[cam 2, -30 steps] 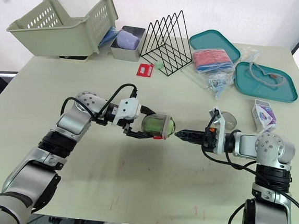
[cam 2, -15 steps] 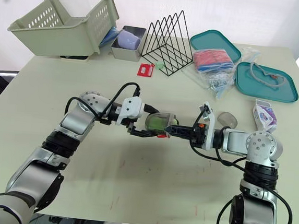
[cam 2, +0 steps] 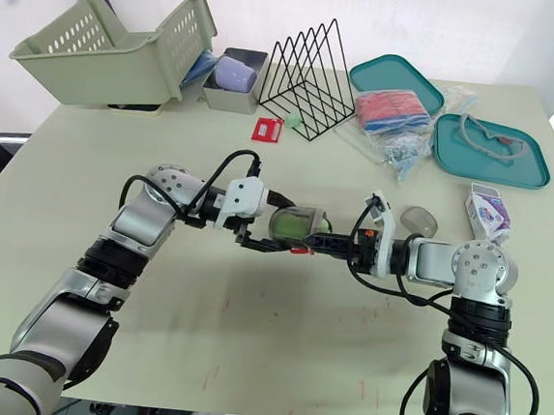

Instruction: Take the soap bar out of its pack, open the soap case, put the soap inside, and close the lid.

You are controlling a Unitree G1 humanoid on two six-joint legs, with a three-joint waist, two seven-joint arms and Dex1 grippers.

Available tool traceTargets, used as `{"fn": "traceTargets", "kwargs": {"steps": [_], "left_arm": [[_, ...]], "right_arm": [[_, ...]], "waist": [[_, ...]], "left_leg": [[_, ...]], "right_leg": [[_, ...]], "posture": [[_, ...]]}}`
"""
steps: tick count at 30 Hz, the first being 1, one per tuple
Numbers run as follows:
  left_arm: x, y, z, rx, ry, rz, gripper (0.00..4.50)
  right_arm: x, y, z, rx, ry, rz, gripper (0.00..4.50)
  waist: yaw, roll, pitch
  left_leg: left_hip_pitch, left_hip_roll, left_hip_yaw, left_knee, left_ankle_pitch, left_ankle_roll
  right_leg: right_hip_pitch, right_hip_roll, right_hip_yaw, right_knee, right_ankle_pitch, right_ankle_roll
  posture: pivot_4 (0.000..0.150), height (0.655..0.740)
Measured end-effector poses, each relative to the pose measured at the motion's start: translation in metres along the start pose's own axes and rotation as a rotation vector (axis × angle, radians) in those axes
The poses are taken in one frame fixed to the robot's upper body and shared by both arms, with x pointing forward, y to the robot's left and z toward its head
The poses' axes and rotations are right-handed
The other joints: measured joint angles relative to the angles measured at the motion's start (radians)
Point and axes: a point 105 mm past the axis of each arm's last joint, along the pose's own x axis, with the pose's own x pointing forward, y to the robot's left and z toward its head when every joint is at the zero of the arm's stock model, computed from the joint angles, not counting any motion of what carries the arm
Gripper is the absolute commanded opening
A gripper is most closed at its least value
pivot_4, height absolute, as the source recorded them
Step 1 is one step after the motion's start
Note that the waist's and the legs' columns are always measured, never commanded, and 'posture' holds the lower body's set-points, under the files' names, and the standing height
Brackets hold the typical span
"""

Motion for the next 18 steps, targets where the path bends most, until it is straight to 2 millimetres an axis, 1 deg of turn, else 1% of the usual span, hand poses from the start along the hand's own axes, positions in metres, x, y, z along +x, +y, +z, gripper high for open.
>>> {"fn": "traceTargets", "kwargs": {"steps": [6, 11, 18], "left_arm": [[0.002, 0.000, 0.001, 0.001, -0.008, -0.001, 3.45], [0.006, -0.001, 0.004, 0.002, -0.022, -0.004, 3.45], [0.006, 0.000, 0.004, 0.002, -0.025, 0.005, 3.45]], "right_arm": [[0.006, 0.004, 0.002, -0.001, 0.000, 0.022, 4.43], [0.015, 0.005, 0.000, 0.018, 0.001, 0.035, 4.43], [0.019, 0.005, 0.004, 0.035, -0.014, 0.034, 4.43]], "waist": [[-0.008, 0.000, 0.000], [-0.013, 0.000, 0.000], [-0.014, 0.000, 0.000]], "left_leg": [[0.000, 0.000, 0.000, 0.000, 0.000, 0.000], [0.000, 0.000, 0.000, 0.000, 0.000, 0.000], [0.000, 0.000, 0.000, 0.000, 0.000, 0.000]], "right_leg": [[0.000, 0.000, 0.000, 0.000, 0.000, 0.000], [0.000, 0.000, 0.000, 0.000, 0.000, 0.000], [0.000, 0.000, 0.000, 0.000, 0.000, 0.000]], "posture": [[0.150, 0.7400], [0.150, 0.7400], [0.150, 0.7400]]}}
